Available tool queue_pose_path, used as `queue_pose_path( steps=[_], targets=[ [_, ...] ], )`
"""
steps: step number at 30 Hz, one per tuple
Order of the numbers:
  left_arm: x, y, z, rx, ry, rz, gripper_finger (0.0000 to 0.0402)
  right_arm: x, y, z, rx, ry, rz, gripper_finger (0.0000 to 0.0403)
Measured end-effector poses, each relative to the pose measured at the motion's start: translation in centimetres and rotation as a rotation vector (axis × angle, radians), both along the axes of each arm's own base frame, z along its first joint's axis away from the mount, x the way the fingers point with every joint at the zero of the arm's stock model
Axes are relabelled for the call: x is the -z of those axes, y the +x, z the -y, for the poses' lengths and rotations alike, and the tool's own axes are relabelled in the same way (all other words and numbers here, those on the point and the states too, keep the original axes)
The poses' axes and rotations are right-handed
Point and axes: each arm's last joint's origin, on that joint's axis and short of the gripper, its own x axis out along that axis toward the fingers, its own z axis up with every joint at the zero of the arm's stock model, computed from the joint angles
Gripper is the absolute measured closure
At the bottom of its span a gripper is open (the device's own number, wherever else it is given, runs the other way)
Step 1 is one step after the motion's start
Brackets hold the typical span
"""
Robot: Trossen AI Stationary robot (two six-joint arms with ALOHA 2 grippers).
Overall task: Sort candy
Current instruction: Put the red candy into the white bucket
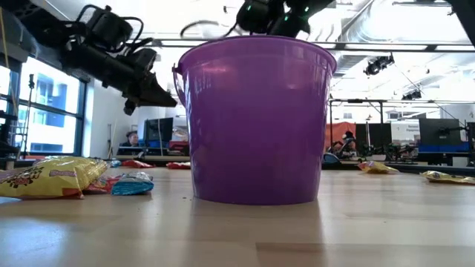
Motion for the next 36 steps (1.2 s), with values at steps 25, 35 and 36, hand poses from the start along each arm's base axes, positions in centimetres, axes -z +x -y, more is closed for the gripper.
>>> queue_pose_path(
  steps=[25,35,36],
  targets=[
    [0.8,-1.6,-9.0,-0.215,-0.208,-0.718,0.0359,-0.6,-9.0,-1.9,0.015,-0.071,0.154,0.0402],
    [1.2,-1.7,-10.6,-0.332,-0.239,-0.817,0.0231,-2.9,-14.0,-3.7,0.148,-0.152,0.267,0.0403],
    [1.5,-1.7,-10.9,-0.344,-0.26,-0.827,0.022,-3.2,-14.4,-3.7,0.16,-0.163,0.277,0.0403]
  ],
)
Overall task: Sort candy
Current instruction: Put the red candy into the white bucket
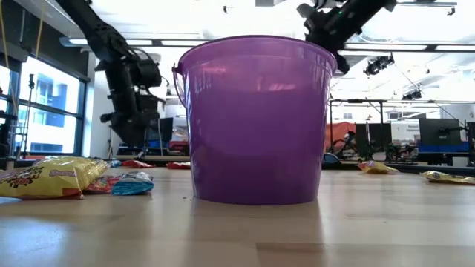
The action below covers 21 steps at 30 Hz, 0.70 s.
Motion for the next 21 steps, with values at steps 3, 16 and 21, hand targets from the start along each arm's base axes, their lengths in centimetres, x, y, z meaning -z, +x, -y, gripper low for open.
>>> queue_pose_path(
  steps=[3,16,21],
  targets=[
    [0.9,0.1,-0.7,-0.022,-0.019,-0.043,0.0194,-0.7,-0.8,0.0,0.023,-0.02,0.024,0.0403],
    [3.5,1.8,-3.5,-0.01,-0.035,-0.166,0.0179,-1.4,-1.5,-0.1,0.041,-0.036,0.044,0.0403],
    [4.0,2.6,-4.4,-0.006,-0.055,-0.172,0.0179,-1.4,-1.5,-0.1,0.041,-0.036,0.044,0.0403]
  ],
)
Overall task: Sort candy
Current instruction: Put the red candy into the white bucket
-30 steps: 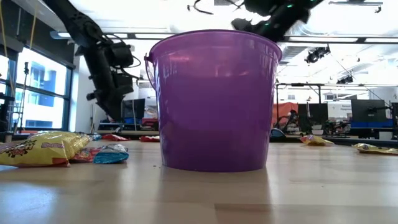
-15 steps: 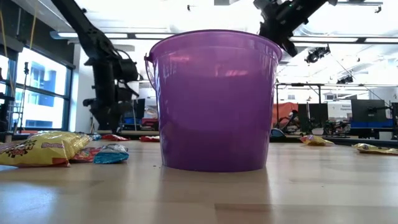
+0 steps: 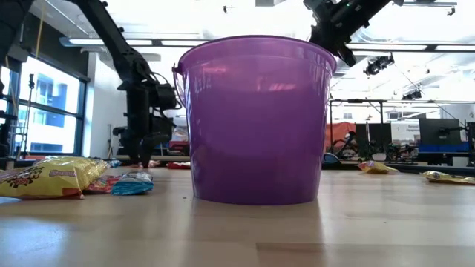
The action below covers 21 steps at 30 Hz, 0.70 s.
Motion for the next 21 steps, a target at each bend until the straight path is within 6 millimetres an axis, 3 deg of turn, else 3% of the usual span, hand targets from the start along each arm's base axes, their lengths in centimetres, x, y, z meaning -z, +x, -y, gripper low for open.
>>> queue_pose_path(
  steps=[6,16,21],
  targets=[
    [-0.4,0.3,-0.3,0.013,-0.036,-0.001,0.0221,0.0,0.0,0.0,0.0,0.0,0.0,0.0403],
    [-0.9,0.4,-0.2,0.068,-0.064,0.008,0.0389,0.0,0.0,0.0,0.0,0.0,0.0,0.0403],
    [-1.1,0.5,-0.1,0.086,-0.085,0.039,0.0398,0.0,0.0,0.0,0.0,0.0,-0.001,0.0403]
  ],
)
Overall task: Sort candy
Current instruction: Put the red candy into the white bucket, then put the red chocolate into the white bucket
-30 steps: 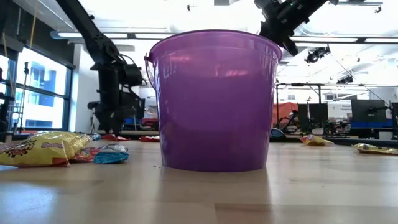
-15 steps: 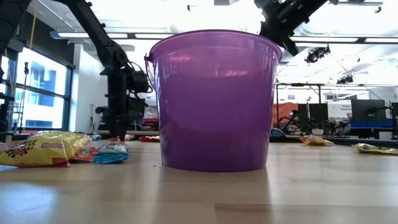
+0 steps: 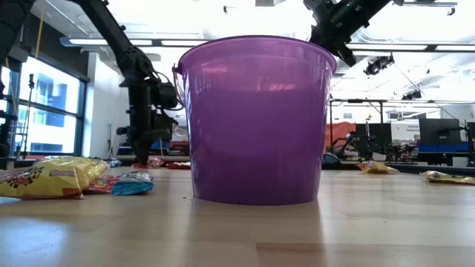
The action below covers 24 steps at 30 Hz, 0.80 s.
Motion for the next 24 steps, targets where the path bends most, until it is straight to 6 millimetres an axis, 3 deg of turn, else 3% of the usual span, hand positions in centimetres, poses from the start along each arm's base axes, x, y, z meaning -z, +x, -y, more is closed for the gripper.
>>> queue_pose_path(
  steps=[6,17,21,24],
  targets=[
    [-2.7,-0.2,0.5,0.021,0.043,0.092,0.0401,0.0,0.0,0.0,0.0,0.0,0.0,0.0403],
    [-10.3,-1.5,3.4,0.045,0.185,0.333,0.0401,0.0,0.0,0.0,-0.013,-0.018,-0.009,0.0403],
    [-12.0,-1.7,4.7,0.065,0.226,0.372,0.0401,0.0,0.0,0.0,-0.019,-0.026,-0.013,0.0403],
    [-12.2,-1.3,5.2,0.063,0.247,0.353,0.0393,0.0,0.0,0.0,-0.025,-0.034,-0.017,0.0403]
  ],
)
